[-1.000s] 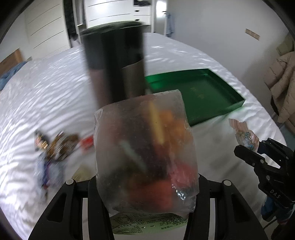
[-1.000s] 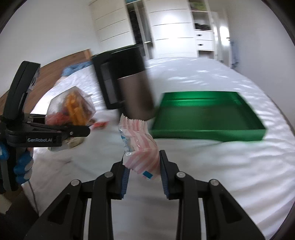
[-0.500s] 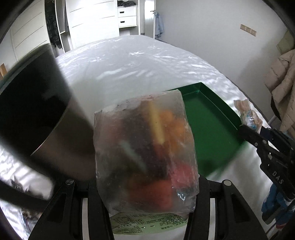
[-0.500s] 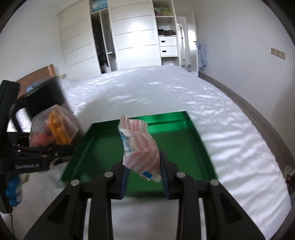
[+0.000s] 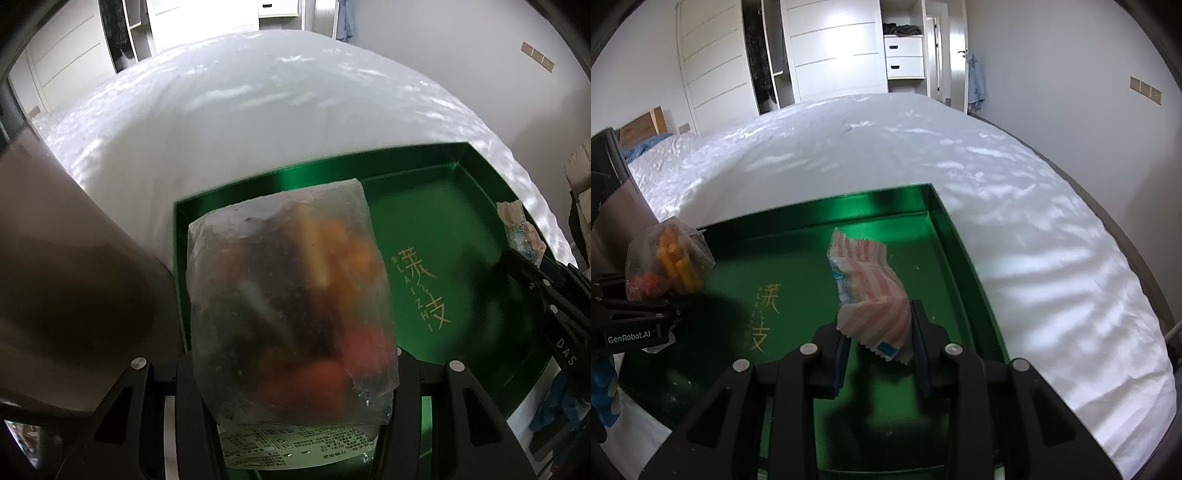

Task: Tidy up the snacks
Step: 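Carry both held snacks over the green tray with both grippers, then open right gripper to drop pink wrapper while left gripper lowers snack bag into tray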

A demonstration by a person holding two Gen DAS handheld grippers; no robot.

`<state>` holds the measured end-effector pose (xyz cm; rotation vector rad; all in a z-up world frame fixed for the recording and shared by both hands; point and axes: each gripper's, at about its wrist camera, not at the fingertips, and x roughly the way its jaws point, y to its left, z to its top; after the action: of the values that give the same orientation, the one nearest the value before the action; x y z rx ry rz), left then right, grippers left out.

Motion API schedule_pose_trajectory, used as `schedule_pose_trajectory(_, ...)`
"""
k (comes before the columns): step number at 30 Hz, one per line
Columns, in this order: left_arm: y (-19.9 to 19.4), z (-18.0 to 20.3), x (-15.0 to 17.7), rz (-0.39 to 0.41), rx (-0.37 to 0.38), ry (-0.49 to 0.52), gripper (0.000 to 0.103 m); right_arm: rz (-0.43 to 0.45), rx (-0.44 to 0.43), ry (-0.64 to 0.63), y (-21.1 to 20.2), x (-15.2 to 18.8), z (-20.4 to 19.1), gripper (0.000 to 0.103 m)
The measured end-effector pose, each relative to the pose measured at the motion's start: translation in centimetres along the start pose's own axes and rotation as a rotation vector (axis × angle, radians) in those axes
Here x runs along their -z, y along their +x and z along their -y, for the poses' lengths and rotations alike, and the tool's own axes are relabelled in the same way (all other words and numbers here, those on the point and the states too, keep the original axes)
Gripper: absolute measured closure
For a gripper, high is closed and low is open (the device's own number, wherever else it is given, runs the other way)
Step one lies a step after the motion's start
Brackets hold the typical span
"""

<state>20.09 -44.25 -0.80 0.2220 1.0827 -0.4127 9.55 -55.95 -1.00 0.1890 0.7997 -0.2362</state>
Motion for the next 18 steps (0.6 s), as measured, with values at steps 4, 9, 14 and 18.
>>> schedule_pose_trajectory(4, 0.2, -0.1, 0.2, -0.006, 0.018, -0.003, 0.059, -0.020, 0.008, -0.007, 0.6, 0.4, -0.2, 0.081)
schedule_pose_trajectory(9, 0.4, -0.1, 0.1, -0.013, 0.019, -0.004, 0.059, -0.028, 0.015, -0.009, 0.8, 0.5, -0.1, 0.080)
schedule_pose_trajectory(14, 0.1, 0.4, 0.1, -0.021, 0.012, 0.010, 0.058, -0.042, 0.014, -0.031, 0.8, 0.4, -0.6, 0.047)
schedule_pose_trajectory(18, -0.5, 0.6, 0.2, -0.018, 0.008, 0.014, 0.058, -0.034, 0.020, -0.046, 0.2, 0.3, -1.2, 0.005)
